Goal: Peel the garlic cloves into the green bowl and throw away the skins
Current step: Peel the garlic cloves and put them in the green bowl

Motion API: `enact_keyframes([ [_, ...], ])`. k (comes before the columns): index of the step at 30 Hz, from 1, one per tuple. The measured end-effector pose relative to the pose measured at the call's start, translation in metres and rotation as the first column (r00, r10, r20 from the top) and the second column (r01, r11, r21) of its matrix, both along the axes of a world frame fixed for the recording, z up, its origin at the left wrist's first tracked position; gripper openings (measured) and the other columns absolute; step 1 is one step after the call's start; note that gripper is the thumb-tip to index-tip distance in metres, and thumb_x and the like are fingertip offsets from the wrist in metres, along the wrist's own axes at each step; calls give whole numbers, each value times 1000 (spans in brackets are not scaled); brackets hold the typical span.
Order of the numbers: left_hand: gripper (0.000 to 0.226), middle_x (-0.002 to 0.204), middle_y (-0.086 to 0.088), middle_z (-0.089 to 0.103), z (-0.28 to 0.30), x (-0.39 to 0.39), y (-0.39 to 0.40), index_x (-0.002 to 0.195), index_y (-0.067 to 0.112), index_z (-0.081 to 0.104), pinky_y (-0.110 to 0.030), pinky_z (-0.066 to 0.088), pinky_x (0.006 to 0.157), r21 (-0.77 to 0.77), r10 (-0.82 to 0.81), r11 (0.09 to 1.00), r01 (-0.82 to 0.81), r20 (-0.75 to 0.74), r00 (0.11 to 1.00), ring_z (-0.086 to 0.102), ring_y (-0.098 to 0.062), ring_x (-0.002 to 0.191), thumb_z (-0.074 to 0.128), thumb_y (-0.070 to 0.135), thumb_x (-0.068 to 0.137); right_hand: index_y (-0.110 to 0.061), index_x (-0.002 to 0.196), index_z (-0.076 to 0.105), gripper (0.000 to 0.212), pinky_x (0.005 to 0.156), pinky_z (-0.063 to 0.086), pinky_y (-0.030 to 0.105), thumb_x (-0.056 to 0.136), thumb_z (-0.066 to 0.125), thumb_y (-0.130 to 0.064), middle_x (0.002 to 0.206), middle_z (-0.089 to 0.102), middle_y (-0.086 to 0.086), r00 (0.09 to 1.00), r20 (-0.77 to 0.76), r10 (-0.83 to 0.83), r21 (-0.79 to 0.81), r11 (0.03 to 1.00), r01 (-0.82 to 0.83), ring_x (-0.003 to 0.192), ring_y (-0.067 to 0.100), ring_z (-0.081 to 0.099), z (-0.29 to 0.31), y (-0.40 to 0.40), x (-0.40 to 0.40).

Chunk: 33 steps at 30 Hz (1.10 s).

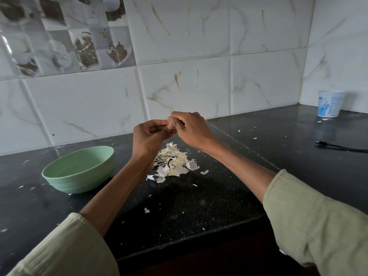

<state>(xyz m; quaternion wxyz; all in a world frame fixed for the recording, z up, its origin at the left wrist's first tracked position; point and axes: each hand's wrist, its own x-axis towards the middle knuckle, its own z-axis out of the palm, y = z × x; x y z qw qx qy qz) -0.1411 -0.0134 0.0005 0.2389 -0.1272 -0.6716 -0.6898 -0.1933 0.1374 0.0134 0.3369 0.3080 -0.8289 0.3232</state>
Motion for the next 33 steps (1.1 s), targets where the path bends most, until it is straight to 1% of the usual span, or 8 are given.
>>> enact_keyframes([
  [3,17,89,-14,80,1,2,1,103,-2,76,-25,62,78,-84,75,993,-79,-47,996,79,-24,85,81,5,89,-24,69,48,37,56,34,32,105,54,-24,51,45,-11,1000,-12,-18,3,1000,18,50,9,43,1,0,0],
  [8,13,86,-11,80,0,5,6,102,-1,77,-21,60,73,-105,141,983,-148,-73,987,79,-19,80,80,5,91,-21,68,58,37,60,38,32,104,57,-29,66,70,-2,999,-13,-46,-25,999,46,56,17,54,-1,-3,-3],
  [10,14,88,-12,79,0,4,5,104,-2,76,-21,60,75,-66,118,990,-121,-42,992,79,-19,82,79,4,91,-16,70,63,37,59,38,32,104,57,-29,62,67,-3,1000,15,-21,-44,999,22,55,15,54,0,-3,-3],
  [14,13,92,-15,78,0,2,1,105,0,74,-23,60,83,98,-65,993,60,50,997,76,-20,89,74,1,92,-12,70,60,41,52,27,24,107,55,-29,53,45,-9,986,114,121,-124,986,-107,50,7,36,0,1,-1],
  [19,11,91,-13,77,-1,0,2,105,0,72,-23,60,85,212,-138,971,111,117,983,75,-18,89,69,-2,95,-26,70,60,40,51,26,20,109,52,-31,48,39,-14,963,190,192,-190,969,-156,45,2,36,1,2,6],
  [21,10,89,-11,77,-1,0,2,104,0,72,-23,60,84,225,-146,967,118,116,982,75,-18,87,68,-3,95,-26,65,52,45,51,25,20,110,51,-31,47,36,-14,959,206,194,-204,967,-152,44,3,35,0,1,8],
  [27,13,91,-11,77,-1,-2,2,106,1,72,-21,59,82,256,-189,953,162,85,978,75,-16,86,66,-5,95,-12,77,57,40,55,30,26,111,47,-31,64,47,0,939,257,227,-253,954,-162,57,10,39,1,0,7],
  [33,16,92,-10,77,-1,-5,-1,110,0,70,-22,59,84,246,-236,945,214,66,969,73,-17,88,63,-6,97,-7,84,65,39,58,37,27,111,47,-29,66,55,-4,923,319,217,-261,956,-134,60,11,49,2,-3,3],
])
